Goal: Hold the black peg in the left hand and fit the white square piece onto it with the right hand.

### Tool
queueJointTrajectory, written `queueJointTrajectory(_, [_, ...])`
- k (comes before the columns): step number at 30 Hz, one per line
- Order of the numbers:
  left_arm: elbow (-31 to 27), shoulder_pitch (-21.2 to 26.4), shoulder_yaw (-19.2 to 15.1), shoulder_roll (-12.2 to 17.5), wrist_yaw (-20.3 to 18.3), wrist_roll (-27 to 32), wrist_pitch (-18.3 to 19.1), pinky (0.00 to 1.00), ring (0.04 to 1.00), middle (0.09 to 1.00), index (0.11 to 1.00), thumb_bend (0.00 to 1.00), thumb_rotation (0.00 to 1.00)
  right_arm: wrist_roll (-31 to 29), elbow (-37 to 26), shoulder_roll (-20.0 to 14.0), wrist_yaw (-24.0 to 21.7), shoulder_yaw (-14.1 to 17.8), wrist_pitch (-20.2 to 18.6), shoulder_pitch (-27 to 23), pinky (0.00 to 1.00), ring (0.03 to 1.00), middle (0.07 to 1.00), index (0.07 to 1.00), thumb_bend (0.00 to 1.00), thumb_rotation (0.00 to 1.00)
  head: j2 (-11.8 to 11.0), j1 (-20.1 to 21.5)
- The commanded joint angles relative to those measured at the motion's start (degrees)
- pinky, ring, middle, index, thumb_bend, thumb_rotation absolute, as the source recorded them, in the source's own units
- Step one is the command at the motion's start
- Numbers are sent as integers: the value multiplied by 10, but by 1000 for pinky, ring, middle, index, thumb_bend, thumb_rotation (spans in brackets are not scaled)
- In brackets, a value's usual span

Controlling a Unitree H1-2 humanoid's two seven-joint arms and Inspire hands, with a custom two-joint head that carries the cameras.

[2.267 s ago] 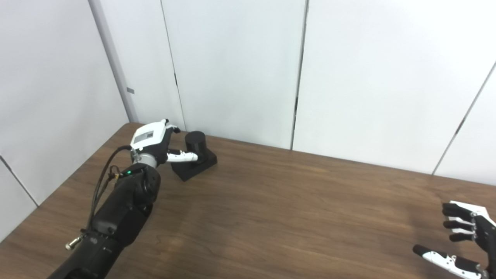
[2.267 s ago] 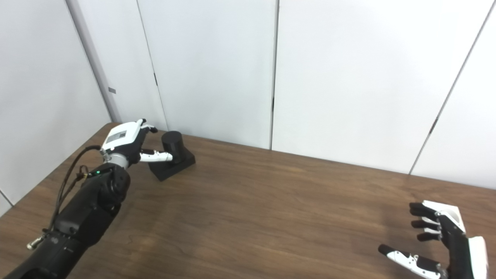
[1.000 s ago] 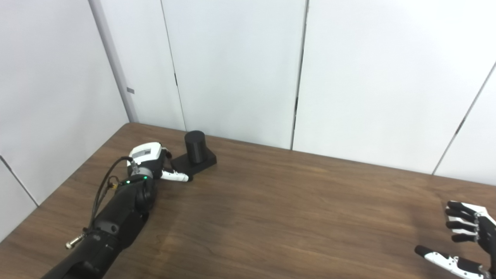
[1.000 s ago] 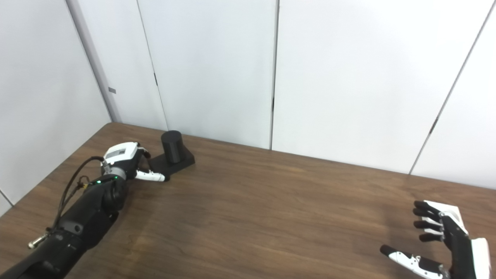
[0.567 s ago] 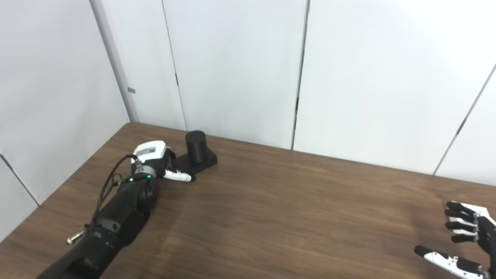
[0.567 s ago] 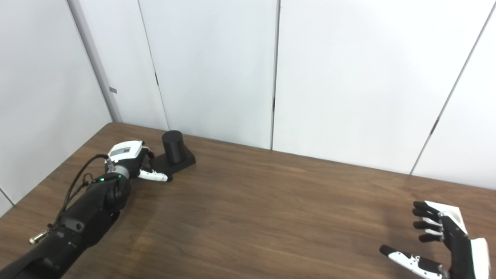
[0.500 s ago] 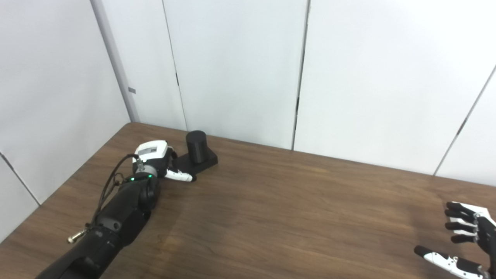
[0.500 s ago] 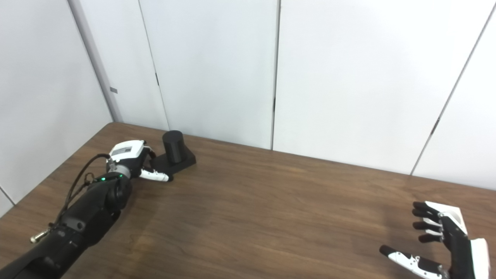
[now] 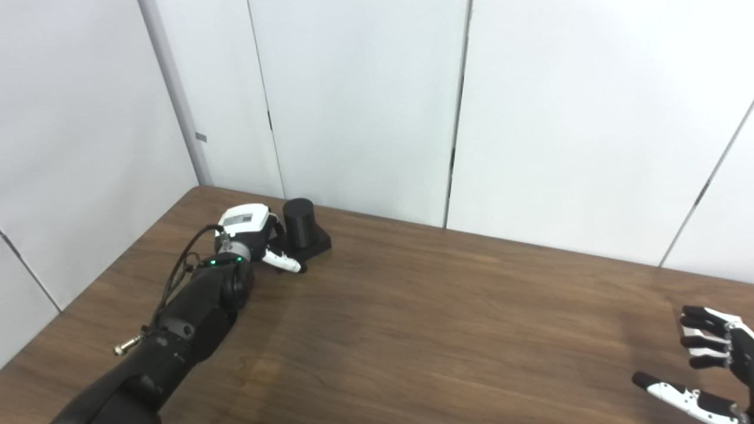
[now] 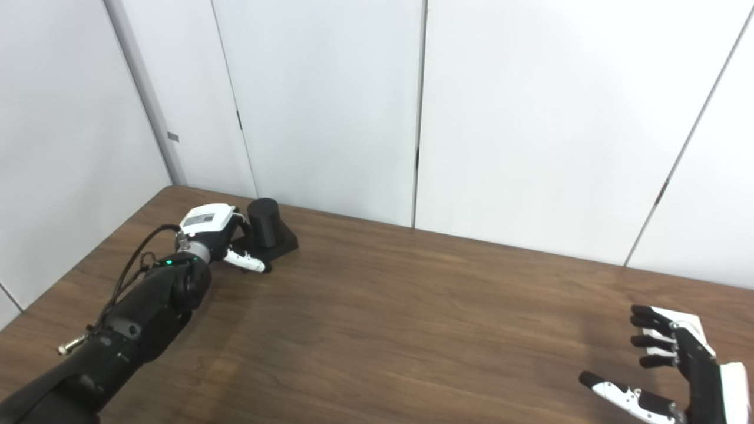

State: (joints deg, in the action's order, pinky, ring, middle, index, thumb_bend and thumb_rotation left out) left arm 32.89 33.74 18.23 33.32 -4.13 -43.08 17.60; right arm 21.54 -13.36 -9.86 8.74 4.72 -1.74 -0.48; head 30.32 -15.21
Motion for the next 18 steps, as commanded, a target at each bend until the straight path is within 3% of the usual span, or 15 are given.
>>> queueJointTrajectory(1, [13,27,17,8,-10,-10,-13,952,1000,929,692,920,323,-4,-17,1,8,7,13,-14,475,611,692,699,551,0,0,0])
queueJointTrajectory(5, [33,33,33,12,-16,-13,-20,992,1000,903,642,907,295,-3,-17,1,8,9,12,-15,474,608,691,693,548,0,1,3])
queueJointTrajectory(9, [49,36,43,12,-9,-19,-22,902,993,894,617,897,295,-6,-21,2,7,12,9,-15,467,604,691,689,544,0,2,1])
queueJointTrajectory(18, [57,33,78,23,-10,-37,-30,803,941,845,533,818,269,-19,-21,-1,5,18,10,-16,466,606,696,685,527,0,5,-1])
